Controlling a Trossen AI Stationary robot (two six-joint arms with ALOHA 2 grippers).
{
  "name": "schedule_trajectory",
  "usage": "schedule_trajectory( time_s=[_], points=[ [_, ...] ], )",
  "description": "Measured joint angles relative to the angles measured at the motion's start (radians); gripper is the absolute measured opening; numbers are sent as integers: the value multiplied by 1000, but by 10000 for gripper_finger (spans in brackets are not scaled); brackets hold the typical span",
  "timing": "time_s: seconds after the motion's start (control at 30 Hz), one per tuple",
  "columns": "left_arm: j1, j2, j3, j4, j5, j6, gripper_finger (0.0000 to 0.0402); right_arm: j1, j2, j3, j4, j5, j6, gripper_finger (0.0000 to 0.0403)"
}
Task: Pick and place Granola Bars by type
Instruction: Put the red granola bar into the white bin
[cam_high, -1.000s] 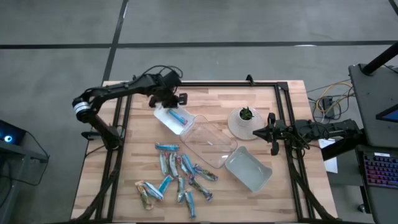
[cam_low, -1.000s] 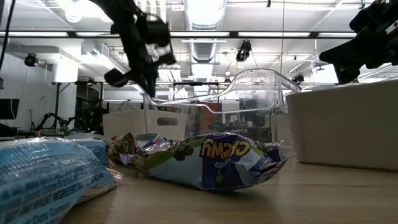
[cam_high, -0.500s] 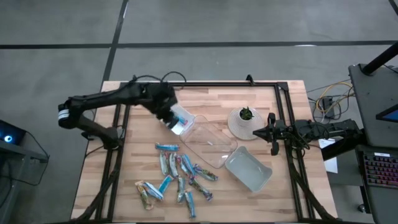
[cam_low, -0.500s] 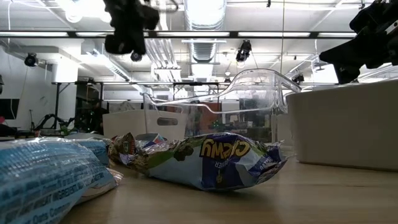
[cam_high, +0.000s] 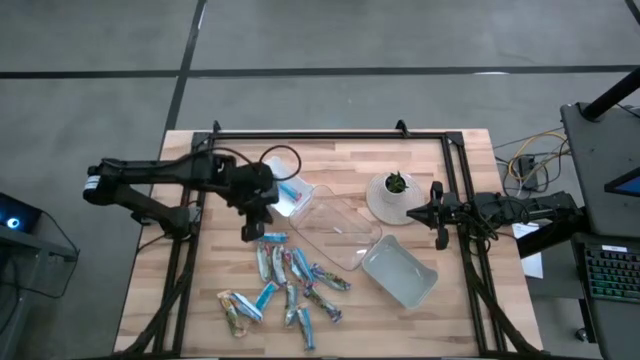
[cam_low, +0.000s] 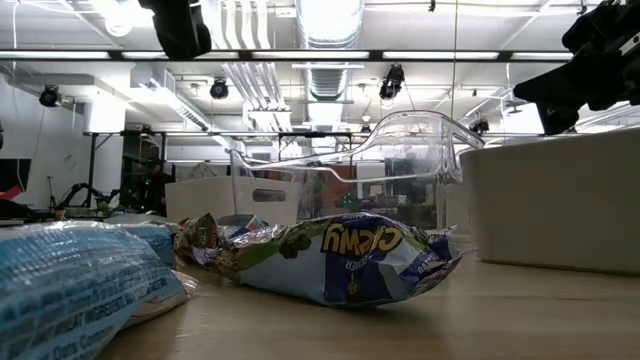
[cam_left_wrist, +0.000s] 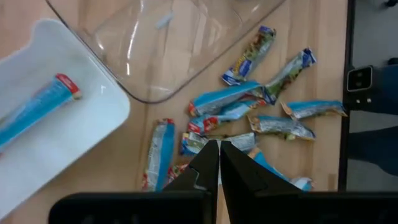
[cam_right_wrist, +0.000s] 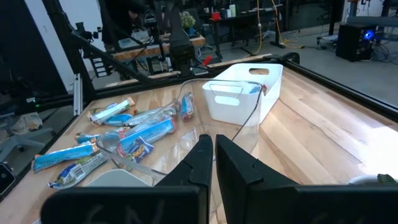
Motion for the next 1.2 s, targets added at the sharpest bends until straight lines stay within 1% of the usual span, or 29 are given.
schedule_trajectory(
  time_s=[0.23,0.33,0.47,0.63,0.77,0.97,1.2],
  points=[
    [-26,0,-6,0,-12,1,0,0,0,0,0,0,0,13],
    [-34,0,-6,-35,-34,-9,4,0,0,0,0,0,0,13],
    [-51,0,-8,-108,-38,27,32,0,0,0,0,0,0,13],
    [-78,-2,-23,-182,-77,96,78,0,0,0,0,0,0,13],
    [-83,-8,-83,-187,-91,131,99,0,0,0,0,0,0,13],
    [-89,-44,-205,-176,-117,147,105,0,0,0,0,0,0,13],
    [-91,-193,-377,-71,-134,97,105,0,0,0,0,0,0,13]
  ],
)
